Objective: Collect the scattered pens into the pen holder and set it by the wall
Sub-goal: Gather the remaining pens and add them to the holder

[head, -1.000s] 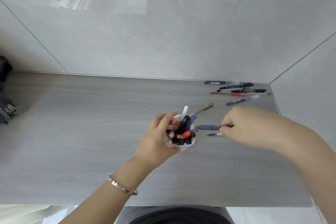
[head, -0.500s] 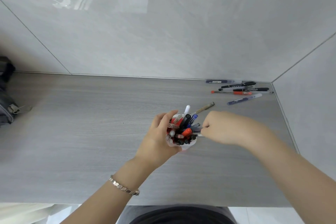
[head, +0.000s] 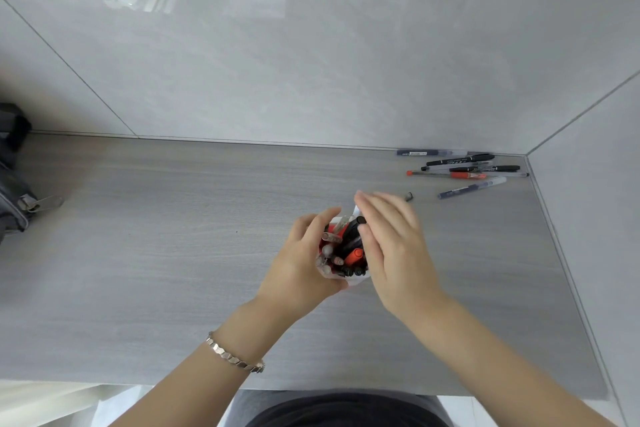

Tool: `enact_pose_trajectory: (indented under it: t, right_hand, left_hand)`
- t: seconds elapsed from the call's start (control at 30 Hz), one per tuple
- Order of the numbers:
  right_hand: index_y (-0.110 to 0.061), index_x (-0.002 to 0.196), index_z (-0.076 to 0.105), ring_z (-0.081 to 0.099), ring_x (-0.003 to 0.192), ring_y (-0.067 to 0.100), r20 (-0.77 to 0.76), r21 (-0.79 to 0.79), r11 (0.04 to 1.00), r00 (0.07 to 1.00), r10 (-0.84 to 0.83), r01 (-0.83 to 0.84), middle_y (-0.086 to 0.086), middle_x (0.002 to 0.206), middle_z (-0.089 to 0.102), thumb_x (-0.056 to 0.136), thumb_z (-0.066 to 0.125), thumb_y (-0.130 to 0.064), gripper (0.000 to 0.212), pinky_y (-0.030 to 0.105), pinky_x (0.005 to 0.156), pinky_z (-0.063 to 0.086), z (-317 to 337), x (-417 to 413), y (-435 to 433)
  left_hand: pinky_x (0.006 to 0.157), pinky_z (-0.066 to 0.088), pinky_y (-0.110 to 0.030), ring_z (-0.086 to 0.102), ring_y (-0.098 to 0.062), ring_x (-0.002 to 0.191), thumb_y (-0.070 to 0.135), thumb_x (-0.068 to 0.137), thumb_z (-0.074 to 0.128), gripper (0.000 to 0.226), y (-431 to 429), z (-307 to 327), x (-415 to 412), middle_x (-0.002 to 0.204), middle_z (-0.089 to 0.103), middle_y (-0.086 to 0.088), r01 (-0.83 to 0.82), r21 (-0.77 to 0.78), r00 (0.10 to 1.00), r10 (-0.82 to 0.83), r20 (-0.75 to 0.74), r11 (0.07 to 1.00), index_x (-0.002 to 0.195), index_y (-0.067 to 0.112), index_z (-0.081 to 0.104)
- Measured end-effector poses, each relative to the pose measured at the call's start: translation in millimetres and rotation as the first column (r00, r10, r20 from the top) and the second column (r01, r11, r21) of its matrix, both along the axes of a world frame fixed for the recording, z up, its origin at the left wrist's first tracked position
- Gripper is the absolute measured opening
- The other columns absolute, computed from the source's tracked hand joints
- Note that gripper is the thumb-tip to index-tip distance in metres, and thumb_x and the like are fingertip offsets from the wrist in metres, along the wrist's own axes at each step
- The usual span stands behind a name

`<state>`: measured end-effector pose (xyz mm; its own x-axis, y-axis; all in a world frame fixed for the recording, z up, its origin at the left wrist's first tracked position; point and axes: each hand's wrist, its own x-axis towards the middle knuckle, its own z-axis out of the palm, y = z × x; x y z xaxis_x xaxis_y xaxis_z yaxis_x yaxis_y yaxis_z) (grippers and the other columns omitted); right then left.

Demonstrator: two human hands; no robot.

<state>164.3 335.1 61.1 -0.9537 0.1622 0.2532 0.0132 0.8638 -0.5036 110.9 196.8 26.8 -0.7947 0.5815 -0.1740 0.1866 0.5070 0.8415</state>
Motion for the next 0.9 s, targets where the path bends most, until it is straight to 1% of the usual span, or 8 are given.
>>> enact_pose_trajectory:
  t: [0.13,0.37,0.47,0.53,0.63,0.7,0.8,0.9]
  right_hand:
    - [-0.006,0.134,0.040,0.022,0.137,0.018,0.024,0.004,1.000,1.000,0.007,-0.007,-0.003,0.143,0.032,0.098,0.012,-0.034,0.053,0.022,0.114,0.013,-8,12,-1]
    - [-0.010,0.139,0.032,0.007,0.140,0.011,0.130,0.016,1.000,0.991,0.018,-0.021,-0.006,0.149,0.020,0.095,0.018,-0.034,0.052,0.028,0.113,0.012,-9,-7,17]
    - [-0.014,0.143,0.021,-0.002,0.141,0.007,0.229,-0.041,0.992,0.966,0.123,-0.117,-0.013,0.148,0.004,0.091,0.015,-0.032,0.055,0.028,0.117,0.005,-9,-13,15]
    - [-0.018,0.144,0.012,-0.008,0.141,0.005,0.276,-0.022,0.973,0.935,0.225,-0.228,-0.016,0.149,-0.001,0.092,0.013,-0.040,0.057,0.029,0.117,0.002,-13,1,11]
    - [-0.029,0.141,0.003,-0.011,0.141,-0.002,0.278,-0.263,0.935,0.909,0.310,-0.239,-0.022,0.150,-0.003,0.087,0.009,-0.059,0.061,0.018,0.116,-0.003,-12,10,24]
    - [-0.032,0.138,0.021,0.006,0.140,-0.006,0.155,-0.456,0.888,0.978,0.140,-0.055,-0.017,0.149,0.012,0.093,0.027,-0.045,0.047,0.004,0.111,0.003,-17,-2,45]
    - [-0.016,0.132,0.044,0.029,0.137,0.020,0.246,-0.252,0.933,0.949,-0.195,0.257,0.007,0.147,0.035,0.092,0.044,-0.012,0.040,0.015,0.110,0.014,-47,-38,93]
    - [-0.018,0.131,0.047,0.024,0.138,0.031,0.499,-0.029,0.983,0.855,-0.143,0.181,0.012,0.150,0.031,0.091,0.050,-0.011,0.041,0.038,0.115,0.017,-84,-59,117]
  left_hand:
    - [0.076,0.031,0.010,0.045,-0.002,0.105,0.009,0.055,0.084,0.098,1,2,-1,0.121,0.035,0.012,0.017,0.001,1.000,-0.017,-0.021,1.000,0.129,0.042,0.028]
    - [0.076,0.031,0.008,0.041,0.014,0.103,0.032,0.049,0.088,0.091,1,9,-12,0.117,0.039,0.010,0.033,0.004,0.999,-0.033,0.030,0.999,0.118,0.052,0.032]
    - [0.083,0.040,-0.012,0.047,-0.004,0.100,0.034,0.049,0.087,0.090,6,16,-18,0.115,0.042,0.004,0.077,-0.046,0.997,-0.076,0.011,0.996,0.125,0.039,0.039]
    - [0.084,0.044,-0.022,0.050,-0.006,0.097,0.042,0.045,0.087,0.086,7,17,-18,0.111,0.044,0.002,0.102,-0.042,0.994,-0.103,-0.018,0.994,0.118,0.045,0.041]
    - [0.079,0.044,-0.016,0.050,0.002,0.095,0.063,0.037,0.073,0.075,5,11,-17,0.101,0.045,0.012,0.028,-0.007,0.999,-0.028,-0.021,1.000,0.107,0.050,0.047]
    - [0.079,0.044,-0.019,0.052,-0.001,0.092,0.068,0.037,0.073,0.075,4,6,-20,0.097,0.046,0.017,-0.044,-0.014,0.999,0.044,-0.010,0.999,0.105,0.040,0.056]
    - [0.072,0.041,-0.013,0.051,0.000,0.085,0.064,0.041,0.073,0.077,5,7,-23,0.091,0.045,0.020,-0.048,-0.044,0.998,0.046,-0.039,0.998,0.107,0.027,0.062]
    - [0.074,0.038,-0.013,0.052,-0.002,0.090,0.059,0.045,0.067,0.079,6,8,-21,0.093,0.043,0.024,-0.050,-0.049,0.997,0.047,-0.059,0.998,0.117,0.030,0.055]
